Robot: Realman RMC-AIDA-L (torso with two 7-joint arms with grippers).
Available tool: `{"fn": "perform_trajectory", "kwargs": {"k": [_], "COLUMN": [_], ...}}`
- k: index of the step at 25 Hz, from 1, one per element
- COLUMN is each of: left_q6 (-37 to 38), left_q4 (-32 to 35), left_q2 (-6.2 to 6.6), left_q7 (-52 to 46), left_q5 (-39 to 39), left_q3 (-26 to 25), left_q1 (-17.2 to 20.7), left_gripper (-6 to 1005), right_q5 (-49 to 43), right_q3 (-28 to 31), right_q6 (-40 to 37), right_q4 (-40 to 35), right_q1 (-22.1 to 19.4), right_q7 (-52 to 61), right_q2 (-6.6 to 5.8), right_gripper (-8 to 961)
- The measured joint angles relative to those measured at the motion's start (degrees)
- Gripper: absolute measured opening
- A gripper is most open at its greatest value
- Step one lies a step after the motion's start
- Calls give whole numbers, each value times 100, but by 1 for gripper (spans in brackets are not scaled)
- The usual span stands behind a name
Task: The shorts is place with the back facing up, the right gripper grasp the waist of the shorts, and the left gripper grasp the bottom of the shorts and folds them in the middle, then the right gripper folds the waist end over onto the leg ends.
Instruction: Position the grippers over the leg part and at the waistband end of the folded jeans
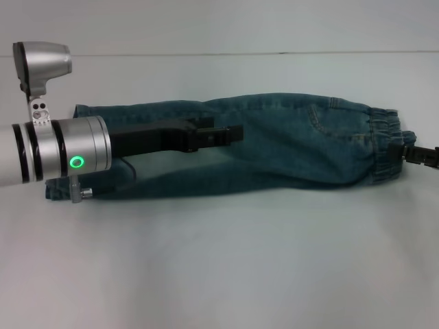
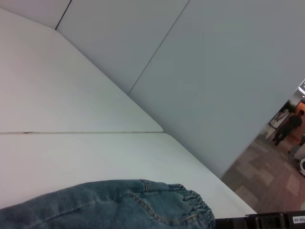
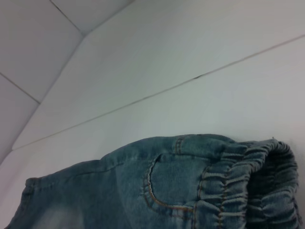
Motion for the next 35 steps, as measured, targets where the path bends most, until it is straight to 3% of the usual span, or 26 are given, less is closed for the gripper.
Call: {"fn": "perform_trajectory", "kwargs": {"k": [24, 35], "left_q6": [9, 10], "left_q4": [28, 2], "left_q2": [-1, -8], "left_q7": [-28, -28], "left_q5": [-34, -34], "left_q3": [0, 0], "left_q1": [-38, -79], "left_gripper": [891, 891], "right_q5": [-13, 15], "right_q3": [-397, -381], "right_q6": [572, 532], "right_q4": [190, 176], "right_q1": [286, 235], "right_q7": [-6, -25], "right_q2": [77, 84], "right_gripper": [820, 704]}}
